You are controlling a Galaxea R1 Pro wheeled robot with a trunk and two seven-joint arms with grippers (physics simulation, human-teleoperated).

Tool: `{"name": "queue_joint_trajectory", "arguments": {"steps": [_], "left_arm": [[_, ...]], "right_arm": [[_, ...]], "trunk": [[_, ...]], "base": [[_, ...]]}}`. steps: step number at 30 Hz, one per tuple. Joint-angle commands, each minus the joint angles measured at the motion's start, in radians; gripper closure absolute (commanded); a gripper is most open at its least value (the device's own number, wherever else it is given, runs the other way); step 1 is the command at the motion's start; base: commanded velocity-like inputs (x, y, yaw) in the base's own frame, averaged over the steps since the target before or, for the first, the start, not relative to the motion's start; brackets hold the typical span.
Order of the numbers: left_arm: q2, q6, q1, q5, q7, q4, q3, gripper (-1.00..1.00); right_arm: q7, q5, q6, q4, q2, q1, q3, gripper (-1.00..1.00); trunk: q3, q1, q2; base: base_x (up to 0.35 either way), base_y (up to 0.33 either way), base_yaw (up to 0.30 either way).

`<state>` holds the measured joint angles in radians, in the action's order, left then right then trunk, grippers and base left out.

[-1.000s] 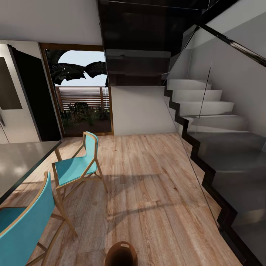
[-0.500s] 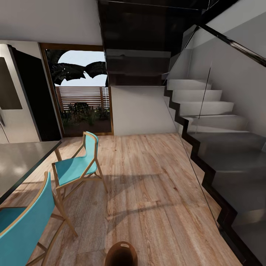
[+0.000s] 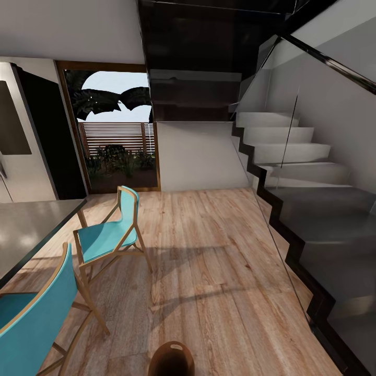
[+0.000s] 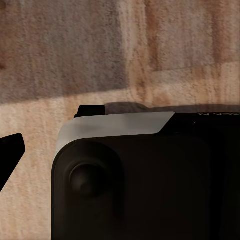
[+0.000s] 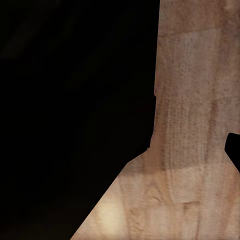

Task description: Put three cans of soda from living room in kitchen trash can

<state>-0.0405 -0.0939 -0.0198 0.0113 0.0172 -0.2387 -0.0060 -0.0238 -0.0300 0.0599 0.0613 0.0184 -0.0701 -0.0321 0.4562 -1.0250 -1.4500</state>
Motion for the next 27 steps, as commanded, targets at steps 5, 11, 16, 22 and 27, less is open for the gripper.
{"name": "queue_joint_trajectory", "arguments": {"steps": [5,11,16,22,27], "left_arm": [[0.000,0.000,0.000,0.000,0.000,0.000,0.000,-1.00],[0.000,0.000,0.000,0.000,0.000,0.000,0.000,-1.00],[0.000,0.000,0.000,0.000,0.000,0.000,0.000,-1.00],[0.000,0.000,0.000,0.000,0.000,0.000,0.000,-1.00],[0.000,0.000,0.000,0.000,0.000,0.000,0.000,-1.00]], "right_arm": [[0.000,0.000,0.000,0.000,0.000,0.000,0.000,-1.00],[0.000,0.000,0.000,0.000,0.000,0.000,0.000,-1.00],[0.000,0.000,0.000,0.000,0.000,0.000,0.000,-1.00],[0.000,0.000,0.000,0.000,0.000,0.000,0.000,-1.00],[0.000,0.000,0.000,0.000,0.000,0.000,0.000,-1.00]], "trunk": [[0.000,0.000,0.000],[0.000,0.000,0.000],[0.000,0.000,0.000],[0.000,0.000,0.000],[0.000,0.000,0.000]], "base": [[0.000,0.000,0.000],[0.000,0.000,0.000],[0.000,0.000,0.000],[0.000,0.000,0.000],[0.000,0.000,0.000]]}}
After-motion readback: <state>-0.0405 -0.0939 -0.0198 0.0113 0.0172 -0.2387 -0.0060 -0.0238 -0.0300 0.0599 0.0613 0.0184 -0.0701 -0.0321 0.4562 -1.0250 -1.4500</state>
